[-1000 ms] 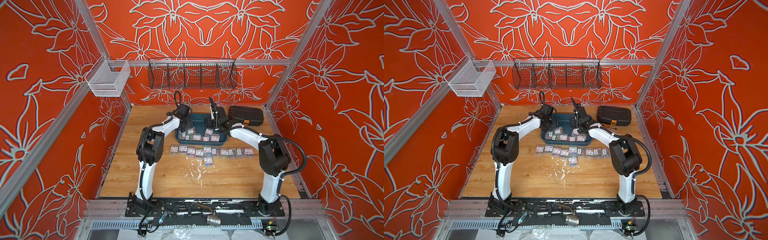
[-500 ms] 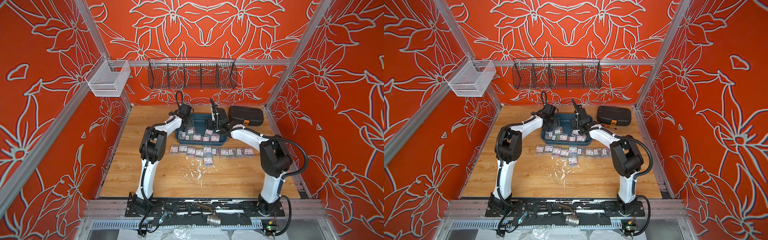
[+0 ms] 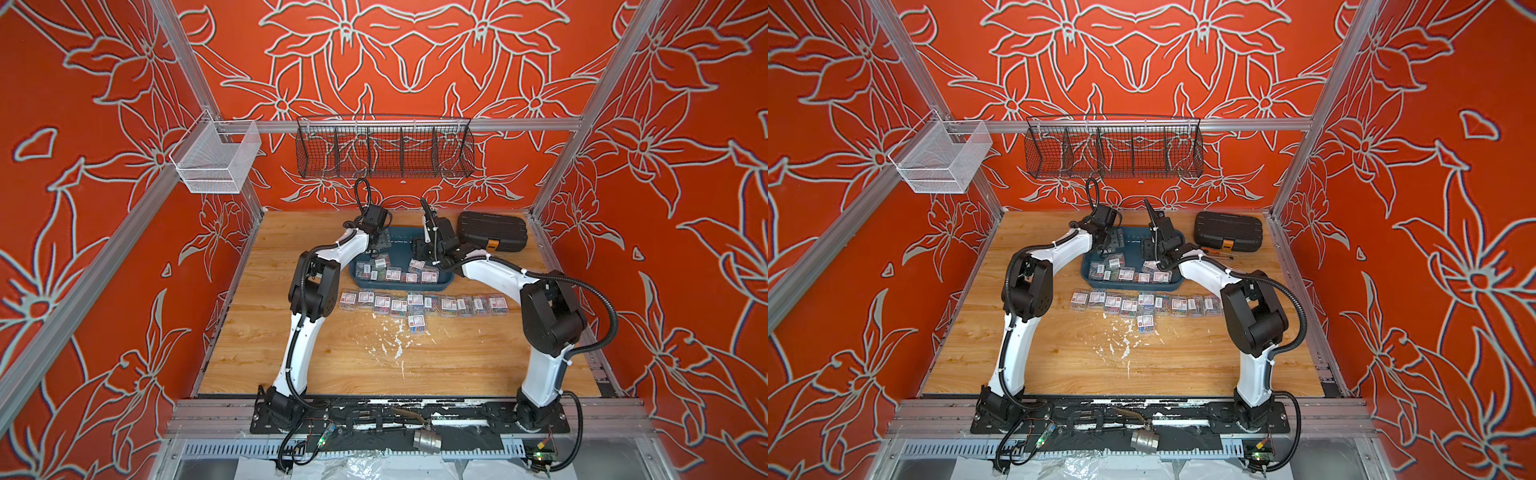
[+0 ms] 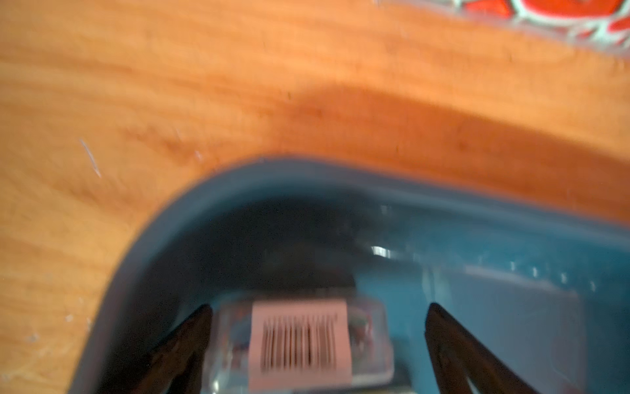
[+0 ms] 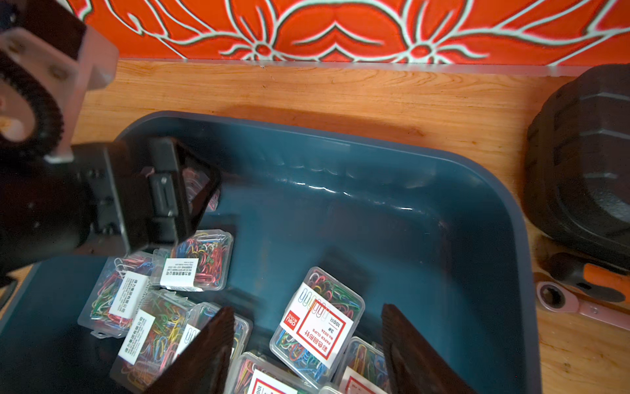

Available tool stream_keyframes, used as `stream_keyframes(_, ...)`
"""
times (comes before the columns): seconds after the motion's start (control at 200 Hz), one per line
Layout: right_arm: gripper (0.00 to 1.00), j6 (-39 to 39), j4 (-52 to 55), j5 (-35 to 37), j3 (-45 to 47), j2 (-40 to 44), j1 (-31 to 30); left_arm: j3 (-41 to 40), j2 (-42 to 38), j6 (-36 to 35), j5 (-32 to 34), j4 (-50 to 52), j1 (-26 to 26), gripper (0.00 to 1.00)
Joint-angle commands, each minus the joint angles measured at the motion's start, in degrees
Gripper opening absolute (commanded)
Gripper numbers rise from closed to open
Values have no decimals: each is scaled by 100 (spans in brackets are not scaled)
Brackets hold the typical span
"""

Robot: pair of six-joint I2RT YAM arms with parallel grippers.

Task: Take the paper clips out of the storage box
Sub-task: Pick up the boxed paper clips from the storage box.

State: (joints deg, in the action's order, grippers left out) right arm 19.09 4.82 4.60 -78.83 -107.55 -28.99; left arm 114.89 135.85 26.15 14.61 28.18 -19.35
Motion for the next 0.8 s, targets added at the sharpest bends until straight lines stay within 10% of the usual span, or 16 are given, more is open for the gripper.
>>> stream_keyframes(0.0,70,114,-86,-80,90,95,-53,418,302,196,584,557,55,95)
stream_keyframes(0.44,69,234,-236,-109,398,183,-52,1164,635,-2,570,695,55,77)
stream_keyframes(0.796,69,303,-489,-50,1021,922,-54,-140,-1049,683,-143,485,55,66)
